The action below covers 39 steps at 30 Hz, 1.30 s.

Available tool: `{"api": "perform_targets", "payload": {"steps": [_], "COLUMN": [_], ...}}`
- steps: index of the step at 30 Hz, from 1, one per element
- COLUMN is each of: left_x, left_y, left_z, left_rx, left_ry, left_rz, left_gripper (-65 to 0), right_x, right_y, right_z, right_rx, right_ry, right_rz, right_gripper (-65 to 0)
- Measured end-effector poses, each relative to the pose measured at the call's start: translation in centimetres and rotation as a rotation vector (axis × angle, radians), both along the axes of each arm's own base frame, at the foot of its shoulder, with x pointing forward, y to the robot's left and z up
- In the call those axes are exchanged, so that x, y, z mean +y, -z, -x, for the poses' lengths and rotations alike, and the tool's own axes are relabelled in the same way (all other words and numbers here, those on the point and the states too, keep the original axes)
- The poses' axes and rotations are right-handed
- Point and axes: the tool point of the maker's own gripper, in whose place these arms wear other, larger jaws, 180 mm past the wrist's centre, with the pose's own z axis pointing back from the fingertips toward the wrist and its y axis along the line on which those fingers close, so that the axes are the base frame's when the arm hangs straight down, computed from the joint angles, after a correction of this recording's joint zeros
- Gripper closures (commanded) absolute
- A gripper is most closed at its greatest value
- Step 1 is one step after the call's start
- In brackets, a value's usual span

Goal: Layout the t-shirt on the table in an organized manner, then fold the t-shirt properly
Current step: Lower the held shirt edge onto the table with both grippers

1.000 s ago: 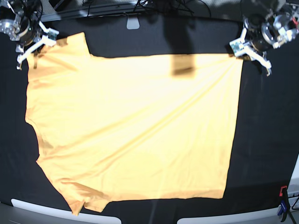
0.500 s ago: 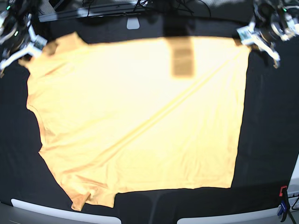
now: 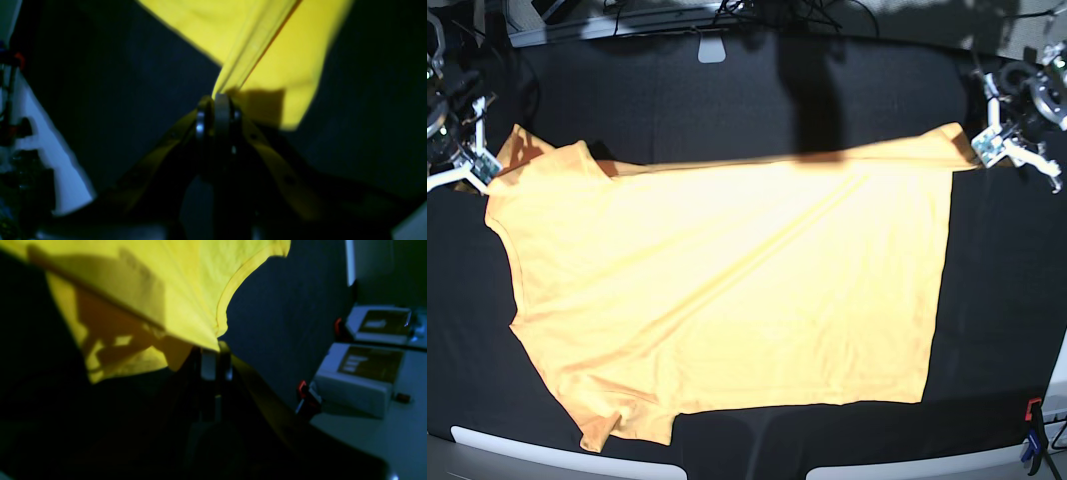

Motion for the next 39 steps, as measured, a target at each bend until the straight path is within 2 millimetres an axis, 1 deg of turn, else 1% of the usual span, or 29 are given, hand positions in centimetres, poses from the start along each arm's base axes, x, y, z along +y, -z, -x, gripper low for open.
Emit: {"api": "perform_targets", "payload": {"steps": [3, 7, 10, 14, 17, 19, 23, 24, 26, 30, 32, 34, 39], "left_x": [0.0, 0.7, 0.9, 1.3, 2.0, 2.4, 2.8, 2.8, 2.7, 2.7, 2.8, 3.0, 3.1], "left_y": [0.7, 0.8, 0.9, 1.4, 1.8, 2.0, 2.1, 1.9, 1.5, 0.6, 0.2, 0.1, -0.1], "left_z": [-1.6, -3.5, -3.9, -4.2, -4.5, -4.8, -5.3, -5.6, -6.1, -7.3, -7.9, -8.3, -8.7], "left_rx": [-0.022, -0.048, -0.044, -0.036, -0.029, -0.029, -0.036, -0.043, -0.062, -0.089, -0.104, -0.111, -0.113], "left_ry": [-0.055, -0.095, -0.095, -0.094, -0.113, -0.122, -0.128, -0.127, -0.123, -0.123, -0.126, -0.131, -0.127], "left_rz": [0.047, 0.054, 0.058, 0.067, 0.062, 0.062, 0.069, 0.072, 0.079, 0.078, 0.077, 0.076, 0.080], "left_gripper": [0.0, 0.0, 0.0, 0.0, 0.0, 0.0, 0.0, 0.0, 0.0, 0.0, 0.0, 0.0, 0.0], "right_x": [0.8, 1.6, 2.0, 3.3, 4.5, 5.0, 5.5, 5.8, 6.3, 6.9, 7.2, 7.3, 6.2], "right_y": [0.3, 0.9, 0.5, -1.2, -1.3, -0.6, 1.1, 1.6, 2.0, 1.6, 1.2, 1.1, 1.0], "right_z": [-1.5, -3.9, -6.4, -9.9, -11.8, -12.6, -14.1, -14.3, -14.9, -16.6, -17.1, -17.2, -17.2], "right_rx": [-0.017, -0.039, -0.081, -0.150, -0.161, -0.143, -0.096, -0.082, -0.085, -0.120, -0.137, -0.139, -0.142], "right_ry": [-0.015, -0.030, -0.031, -0.067, -0.102, -0.120, -0.169, -0.180, -0.183, -0.174, -0.170, -0.163, -0.107], "right_rz": [-0.022, -0.036, -0.044, -0.054, -0.063, -0.055, 0.020, 0.023, 0.030, 0.027, 0.019, 0.014, 0.040], "right_gripper": [0.0, 0.0, 0.0, 0.0, 0.0, 0.0, 0.0, 0.0, 0.0, 0.0, 0.0, 0.0, 0.0]}}
